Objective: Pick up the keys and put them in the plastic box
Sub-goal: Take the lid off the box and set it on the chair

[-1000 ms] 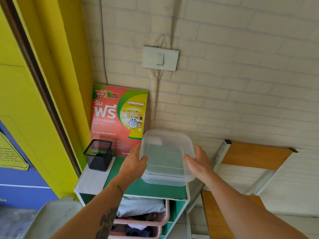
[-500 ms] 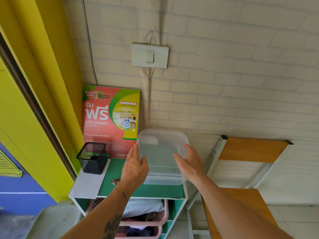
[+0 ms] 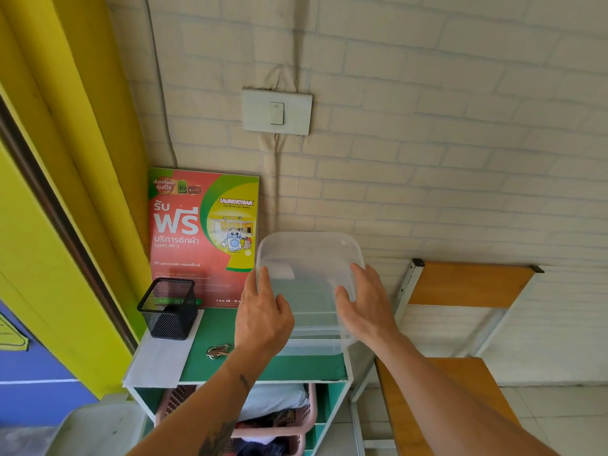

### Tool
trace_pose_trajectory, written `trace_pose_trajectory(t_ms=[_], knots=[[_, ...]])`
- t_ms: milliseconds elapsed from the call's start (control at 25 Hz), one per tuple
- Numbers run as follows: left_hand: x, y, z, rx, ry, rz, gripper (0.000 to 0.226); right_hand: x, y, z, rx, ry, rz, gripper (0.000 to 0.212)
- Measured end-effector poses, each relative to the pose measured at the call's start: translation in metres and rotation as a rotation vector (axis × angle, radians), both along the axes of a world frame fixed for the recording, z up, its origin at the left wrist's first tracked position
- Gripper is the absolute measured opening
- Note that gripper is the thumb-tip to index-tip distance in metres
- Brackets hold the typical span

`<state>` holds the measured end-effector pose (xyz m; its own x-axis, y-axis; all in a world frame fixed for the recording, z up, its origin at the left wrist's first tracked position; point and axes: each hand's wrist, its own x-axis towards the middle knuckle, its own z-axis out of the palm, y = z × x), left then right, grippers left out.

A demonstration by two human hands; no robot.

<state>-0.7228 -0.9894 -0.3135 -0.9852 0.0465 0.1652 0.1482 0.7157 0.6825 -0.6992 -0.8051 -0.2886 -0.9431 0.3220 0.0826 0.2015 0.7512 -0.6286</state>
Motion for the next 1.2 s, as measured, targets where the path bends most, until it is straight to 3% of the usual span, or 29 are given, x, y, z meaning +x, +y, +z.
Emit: trace_pose_trajectory(t_ms=[160,640,960,1200], knots=[[0.006,0.024,0.009,-0.045,0.041,-0.044,0.062,0.021,0.016,-0.005,0.133,0.001,-0.060,0.063],[0.062,0.190,0.001,-0.170,0.038,-0.289,0.064,0.112,0.164,-0.031,0.147,-0.004,-0.262,0.061],[0.119,0.330,-0.043,-0.252,-0.194,-0.278,0.062,0.163,0.307,-0.078,0.198,-0.181,-0.185,0.056],[0.124,0.374,-0.097,-0.349,-0.336,-0.276,0.056,0.169,0.351,-0.150,0.230,-0.331,-0.114,0.050]])
